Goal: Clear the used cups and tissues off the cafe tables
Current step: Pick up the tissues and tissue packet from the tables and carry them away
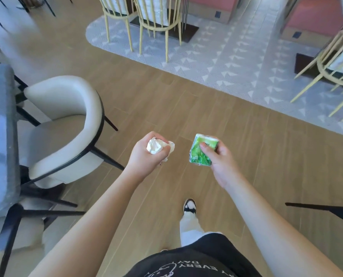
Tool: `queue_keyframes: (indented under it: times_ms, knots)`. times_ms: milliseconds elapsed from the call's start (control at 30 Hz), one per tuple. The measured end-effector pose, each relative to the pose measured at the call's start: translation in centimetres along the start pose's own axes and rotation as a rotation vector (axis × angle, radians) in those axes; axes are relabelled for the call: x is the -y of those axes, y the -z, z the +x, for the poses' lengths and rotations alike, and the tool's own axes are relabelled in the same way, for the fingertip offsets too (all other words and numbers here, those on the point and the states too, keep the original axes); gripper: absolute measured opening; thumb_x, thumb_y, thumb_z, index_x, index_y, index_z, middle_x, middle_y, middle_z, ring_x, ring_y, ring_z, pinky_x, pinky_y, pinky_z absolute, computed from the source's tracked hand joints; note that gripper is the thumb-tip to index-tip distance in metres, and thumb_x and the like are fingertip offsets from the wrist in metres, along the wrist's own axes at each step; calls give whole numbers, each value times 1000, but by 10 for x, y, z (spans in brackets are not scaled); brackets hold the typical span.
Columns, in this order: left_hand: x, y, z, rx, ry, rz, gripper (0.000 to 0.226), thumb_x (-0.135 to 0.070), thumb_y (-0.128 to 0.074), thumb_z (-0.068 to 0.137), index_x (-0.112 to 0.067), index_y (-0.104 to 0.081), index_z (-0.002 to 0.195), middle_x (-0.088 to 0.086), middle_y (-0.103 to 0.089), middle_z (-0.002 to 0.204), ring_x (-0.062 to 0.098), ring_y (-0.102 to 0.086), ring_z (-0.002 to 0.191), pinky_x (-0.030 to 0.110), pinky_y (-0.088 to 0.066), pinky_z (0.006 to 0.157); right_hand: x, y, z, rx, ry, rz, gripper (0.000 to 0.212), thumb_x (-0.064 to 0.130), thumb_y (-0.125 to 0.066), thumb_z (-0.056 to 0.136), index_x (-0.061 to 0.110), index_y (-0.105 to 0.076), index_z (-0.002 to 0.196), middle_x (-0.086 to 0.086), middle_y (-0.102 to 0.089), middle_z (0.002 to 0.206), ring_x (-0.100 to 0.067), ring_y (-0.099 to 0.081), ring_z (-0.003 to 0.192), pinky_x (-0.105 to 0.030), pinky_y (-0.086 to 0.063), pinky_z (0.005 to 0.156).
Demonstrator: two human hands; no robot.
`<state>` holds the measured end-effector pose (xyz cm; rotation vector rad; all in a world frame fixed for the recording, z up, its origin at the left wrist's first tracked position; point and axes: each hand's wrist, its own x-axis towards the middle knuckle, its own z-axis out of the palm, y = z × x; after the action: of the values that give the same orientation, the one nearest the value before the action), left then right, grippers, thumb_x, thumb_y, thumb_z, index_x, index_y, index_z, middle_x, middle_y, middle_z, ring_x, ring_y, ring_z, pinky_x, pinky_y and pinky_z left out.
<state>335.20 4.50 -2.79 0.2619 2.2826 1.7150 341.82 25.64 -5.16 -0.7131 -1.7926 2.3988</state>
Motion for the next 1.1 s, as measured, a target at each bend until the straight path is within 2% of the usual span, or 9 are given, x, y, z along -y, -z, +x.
queue_keyframes:
  times_ms: [167,400,600,800,900,1033,1100]
  knots:
    - [-6,13,88,-93,-13,23,13,-23,-74,85,-32,-65,82,-15,-72,80,5,-65,56,20,-52,50,37,-8,106,52,38,13,18,14,-67,94,25,-66,107,8,-77,95,-13,-72,93,-50,-54,98]
    - [-19,32,217,-188,90,65,11,-29,-76,84,-30,-65,86,-7,-70,75,8,-65,58,21,-51,53,84,-28,247,155,-3,39,17,13,-65,94,23,-66,107,9,-77,93,-12,-72,90,-36,-59,86]
    - [-26,57,306,-245,107,58,10,-25,-74,86,-30,-66,86,-9,-71,73,5,-63,56,18,-49,49,109,-73,343,217,-43,42,17,11,-64,95,22,-66,107,5,-75,95,-16,-69,94,-44,-56,92]
    - [-8,104,405,-264,121,61,12,-36,-73,79,-33,-65,87,-10,-72,76,8,-65,55,17,-49,50,117,-124,441,224,-79,6,21,24,-72,84,26,-69,105,5,-76,98,-14,-71,95,-48,-52,100]
    - [3,134,462,-262,109,52,10,-35,-72,80,-33,-64,87,-12,-72,77,6,-65,55,20,-52,50,118,-161,495,194,-66,1,16,19,-68,92,24,-68,107,6,-77,98,-14,-71,95,-47,-51,102]
    - [1,177,527,-224,103,63,10,-34,-70,80,-33,-63,87,-14,-72,75,4,-65,57,18,-50,50,136,-218,554,215,-67,-16,16,17,-66,92,21,-67,107,6,-77,93,-11,-72,89,-35,-59,87]
    - [-3,198,560,-216,99,79,9,-31,-71,82,-33,-63,86,-13,-73,76,7,-68,60,17,-49,51,146,-243,581,213,-62,-21,19,17,-66,90,20,-66,108,5,-76,94,-14,-71,90,-36,-59,84]
